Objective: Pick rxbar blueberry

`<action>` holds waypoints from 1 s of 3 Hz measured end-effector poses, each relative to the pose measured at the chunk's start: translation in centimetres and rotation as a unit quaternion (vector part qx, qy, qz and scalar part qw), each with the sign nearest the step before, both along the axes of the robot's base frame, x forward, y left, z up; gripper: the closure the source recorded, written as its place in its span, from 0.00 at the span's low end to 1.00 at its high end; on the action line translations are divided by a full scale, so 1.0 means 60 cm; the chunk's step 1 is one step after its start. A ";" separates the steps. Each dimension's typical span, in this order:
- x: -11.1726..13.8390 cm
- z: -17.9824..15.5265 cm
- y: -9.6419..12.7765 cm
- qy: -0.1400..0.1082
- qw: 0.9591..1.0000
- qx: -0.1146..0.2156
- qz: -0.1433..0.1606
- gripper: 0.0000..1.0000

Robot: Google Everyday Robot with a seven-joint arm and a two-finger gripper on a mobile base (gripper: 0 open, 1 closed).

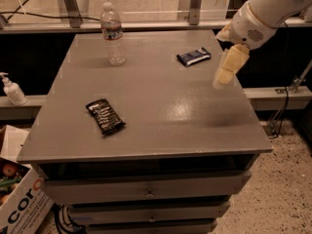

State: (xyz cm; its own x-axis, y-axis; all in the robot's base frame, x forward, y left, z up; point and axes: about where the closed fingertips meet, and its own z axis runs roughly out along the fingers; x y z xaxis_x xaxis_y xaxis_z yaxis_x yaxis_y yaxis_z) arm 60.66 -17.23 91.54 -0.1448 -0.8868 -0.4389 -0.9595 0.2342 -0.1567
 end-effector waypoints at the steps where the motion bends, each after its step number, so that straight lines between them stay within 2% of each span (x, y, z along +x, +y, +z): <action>1: 0.052 -0.011 0.009 -0.009 0.999 0.031 -0.030 0.00; 2: 0.057 -0.025 0.001 -0.005 0.999 0.037 -0.035 0.00; 3: 0.092 -0.052 -0.011 0.001 0.996 0.064 -0.067 0.00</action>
Offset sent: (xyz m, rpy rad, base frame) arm 0.0262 0.0042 -0.0053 0.0530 -0.0144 -0.0502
